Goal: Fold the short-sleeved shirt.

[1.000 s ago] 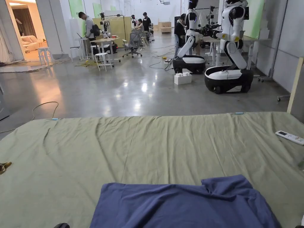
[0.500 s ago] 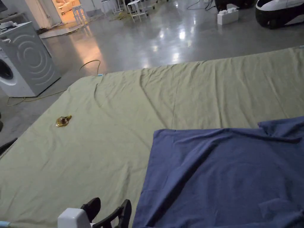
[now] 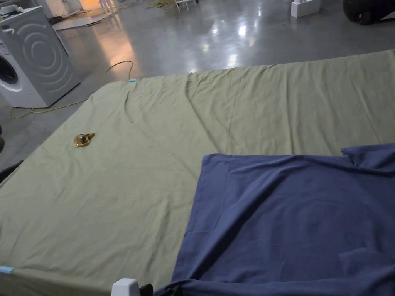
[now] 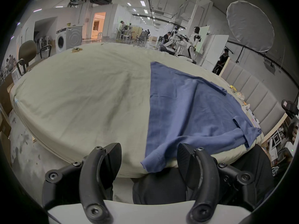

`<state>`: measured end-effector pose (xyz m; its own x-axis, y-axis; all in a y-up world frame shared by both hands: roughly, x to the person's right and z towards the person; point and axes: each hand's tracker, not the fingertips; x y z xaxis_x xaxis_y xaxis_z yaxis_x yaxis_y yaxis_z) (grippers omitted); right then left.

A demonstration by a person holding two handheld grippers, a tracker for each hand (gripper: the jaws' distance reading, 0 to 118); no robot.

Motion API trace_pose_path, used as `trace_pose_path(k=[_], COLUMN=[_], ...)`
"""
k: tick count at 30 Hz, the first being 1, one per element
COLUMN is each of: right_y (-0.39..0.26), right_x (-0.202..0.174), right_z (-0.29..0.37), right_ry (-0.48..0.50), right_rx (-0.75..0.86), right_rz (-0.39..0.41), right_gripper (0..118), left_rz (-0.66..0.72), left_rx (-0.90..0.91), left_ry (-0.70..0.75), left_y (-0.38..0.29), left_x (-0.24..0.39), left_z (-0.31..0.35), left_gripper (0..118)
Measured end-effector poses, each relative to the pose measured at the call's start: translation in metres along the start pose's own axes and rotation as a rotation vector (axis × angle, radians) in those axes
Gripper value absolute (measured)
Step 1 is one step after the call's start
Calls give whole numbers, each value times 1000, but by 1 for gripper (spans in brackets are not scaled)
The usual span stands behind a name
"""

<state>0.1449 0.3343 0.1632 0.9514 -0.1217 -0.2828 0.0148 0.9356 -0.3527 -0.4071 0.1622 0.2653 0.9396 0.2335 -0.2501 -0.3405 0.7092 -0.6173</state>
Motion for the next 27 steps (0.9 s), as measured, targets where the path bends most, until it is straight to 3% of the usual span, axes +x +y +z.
trace_pose_path(k=[4,7,8,12,17,18,19,20,24,27], right_y=[-4,-7,-8,-11,-26,-31,-40,-48,-73,-86], right_x=[5,10,13,22,60,69,79,89,111,120], right_z=[2,4,5,6,-10,-14,-20,-28,-58,-77], right_ry=[-16,-32,-37,-71,-154,-168,-177,-169,-194,-116], right_rx=[-16,-24,-27,-37,-159,-195,-217,-251,-371,-409], right_rz=[-6,-9,-13,-17,-9,-16,-23,-19,-23,-54], right_gripper=[1,1,1,1,4,13,37,49,48,48], left_rz=[-109,-128,-150,-255,-270,-258,-239,-235,-242,-241], left_rx=[-34,-38,-48,-90,-148,-166,-179,-178,-187,-189], left_ry=[53,28,37,63,62,56,54,56,58,59], left_y=[0,6,6,9,18,20,12,11,23,23], left_x=[11,17,22,31,34,34,26,24,20,13], left_z=[-4,-3,-5,-15,-28,-30,-29,-29,-37,-40], left_gripper=[60,15,12,9,8,8,8,8,9,8])
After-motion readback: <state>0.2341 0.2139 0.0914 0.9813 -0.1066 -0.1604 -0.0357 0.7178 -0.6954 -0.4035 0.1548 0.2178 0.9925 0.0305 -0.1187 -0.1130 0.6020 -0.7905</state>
